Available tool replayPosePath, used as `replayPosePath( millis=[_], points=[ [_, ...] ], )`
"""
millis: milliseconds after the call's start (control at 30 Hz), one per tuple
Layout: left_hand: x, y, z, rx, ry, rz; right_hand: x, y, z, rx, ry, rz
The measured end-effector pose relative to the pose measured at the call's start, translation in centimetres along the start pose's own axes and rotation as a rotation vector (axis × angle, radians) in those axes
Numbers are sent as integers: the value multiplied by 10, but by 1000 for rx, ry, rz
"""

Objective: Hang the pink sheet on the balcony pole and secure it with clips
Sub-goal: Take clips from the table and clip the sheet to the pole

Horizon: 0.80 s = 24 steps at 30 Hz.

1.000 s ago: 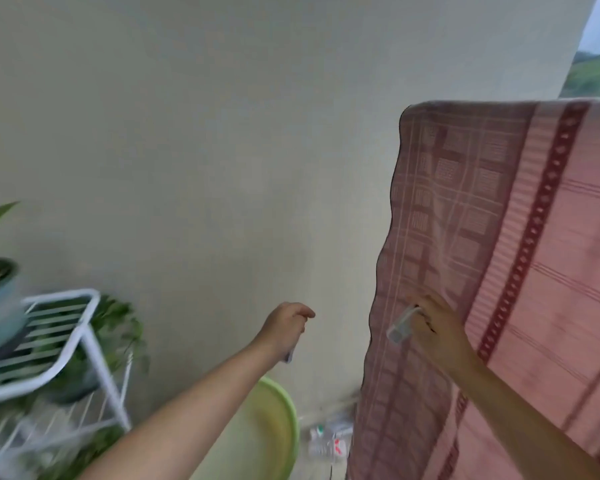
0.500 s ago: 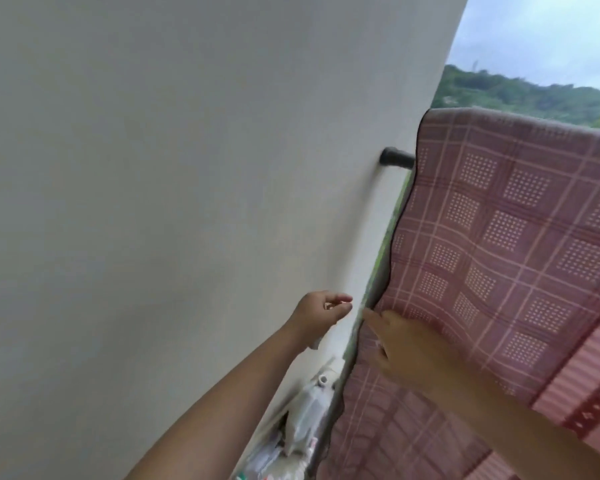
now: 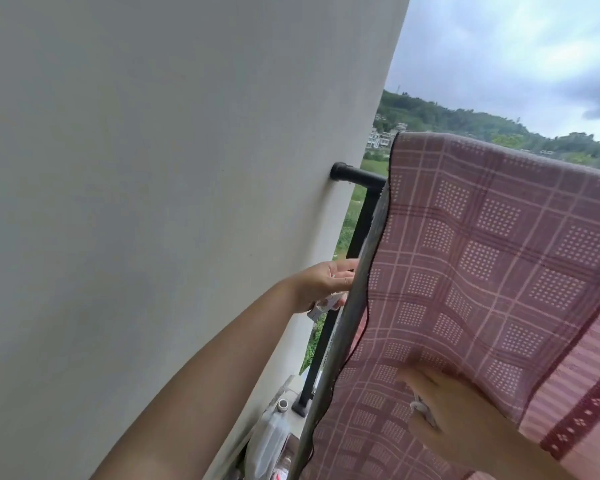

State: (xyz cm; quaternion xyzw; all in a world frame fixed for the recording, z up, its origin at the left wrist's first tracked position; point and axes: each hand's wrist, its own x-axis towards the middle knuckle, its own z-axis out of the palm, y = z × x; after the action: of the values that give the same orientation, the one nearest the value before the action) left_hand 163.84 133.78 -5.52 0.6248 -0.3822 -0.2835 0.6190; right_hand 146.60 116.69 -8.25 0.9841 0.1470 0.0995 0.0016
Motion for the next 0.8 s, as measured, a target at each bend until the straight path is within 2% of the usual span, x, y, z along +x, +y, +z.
replayPosePath(
  millis=[33, 133, 233, 367, 467, 533, 633, 800],
  points=[
    [4, 2, -2, -10, -25, 8, -1, -1, -4, 1, -45, 35],
    [12, 1, -6, -33, -135, 3, 0, -6, -6, -16, -26, 44],
    [16, -5, 1, 55, 80, 13, 8, -13, -7, -17, 36, 32],
    [3, -8, 3, 176, 490, 188, 21, -22, -10, -56, 184, 22],
    [-16, -10, 6, 238, 684, 262, 27, -31, -11, -35, 247, 62],
    [-25, -19, 20, 307, 754, 275, 31, -35, -13, 4, 252, 56],
    [-29, -26, 44, 335, 811, 294, 32, -34, -17, 40, 177, 82],
    [-36, -17, 51, 398, 770, 336, 40, -26, -26, 30, 90, 104]
  ],
)
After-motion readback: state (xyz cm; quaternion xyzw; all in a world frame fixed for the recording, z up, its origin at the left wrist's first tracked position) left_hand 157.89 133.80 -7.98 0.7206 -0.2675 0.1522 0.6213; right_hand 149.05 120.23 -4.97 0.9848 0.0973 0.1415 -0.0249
